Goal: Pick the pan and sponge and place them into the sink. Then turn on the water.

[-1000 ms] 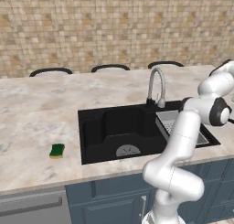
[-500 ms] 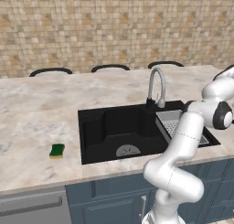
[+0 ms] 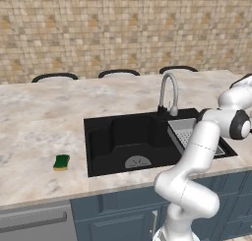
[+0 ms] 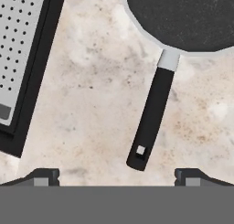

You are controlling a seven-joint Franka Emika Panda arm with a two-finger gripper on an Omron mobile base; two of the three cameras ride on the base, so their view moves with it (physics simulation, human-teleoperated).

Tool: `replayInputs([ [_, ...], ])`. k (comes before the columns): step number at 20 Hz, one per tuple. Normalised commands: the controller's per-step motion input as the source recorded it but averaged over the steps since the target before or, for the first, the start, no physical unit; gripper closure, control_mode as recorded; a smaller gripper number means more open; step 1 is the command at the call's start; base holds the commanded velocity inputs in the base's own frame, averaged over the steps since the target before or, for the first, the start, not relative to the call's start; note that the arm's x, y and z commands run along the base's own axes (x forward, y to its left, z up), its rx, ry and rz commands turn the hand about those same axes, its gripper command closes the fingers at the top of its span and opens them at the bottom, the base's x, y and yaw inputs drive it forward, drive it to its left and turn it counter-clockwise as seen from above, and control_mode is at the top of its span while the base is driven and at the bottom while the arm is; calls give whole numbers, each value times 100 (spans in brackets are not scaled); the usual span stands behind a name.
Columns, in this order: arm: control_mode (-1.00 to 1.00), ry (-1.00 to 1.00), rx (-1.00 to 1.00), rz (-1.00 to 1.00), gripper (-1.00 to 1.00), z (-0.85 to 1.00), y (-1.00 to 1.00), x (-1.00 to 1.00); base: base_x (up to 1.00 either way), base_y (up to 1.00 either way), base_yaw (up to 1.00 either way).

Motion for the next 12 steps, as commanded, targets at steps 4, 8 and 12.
replayInputs([
  [4,-100,-3,-14,-4,-100,-30,8,4,0,0,0],
  [8,-100,0,-7,-5,-100,-29,0,5,0,0,0],
  [12,-100,0,-2,-3,-100,-27,-5,7,0,0,0],
])
